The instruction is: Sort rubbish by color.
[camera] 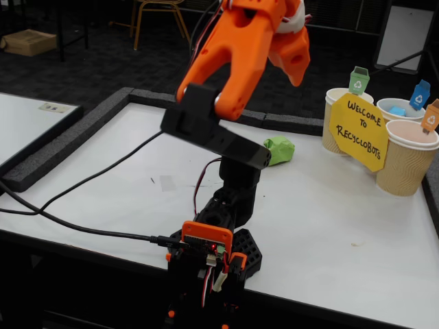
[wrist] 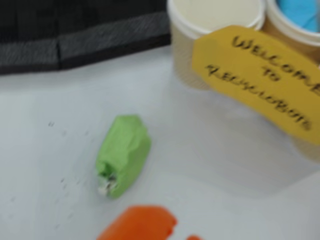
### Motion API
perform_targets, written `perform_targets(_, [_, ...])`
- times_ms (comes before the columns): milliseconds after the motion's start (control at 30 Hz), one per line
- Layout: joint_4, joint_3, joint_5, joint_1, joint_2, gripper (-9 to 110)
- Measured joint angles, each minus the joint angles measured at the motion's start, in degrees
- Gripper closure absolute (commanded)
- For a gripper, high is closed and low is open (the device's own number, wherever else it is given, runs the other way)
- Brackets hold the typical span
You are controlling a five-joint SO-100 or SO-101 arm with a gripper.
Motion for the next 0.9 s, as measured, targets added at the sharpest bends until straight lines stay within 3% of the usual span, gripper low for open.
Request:
perform_targets(400, [-3.3, 0.4, -16.6, -2.9, -10.6, 101])
perform_targets(900, [-9.8, 0.2, -20.7, -7.9, -33.5, 101])
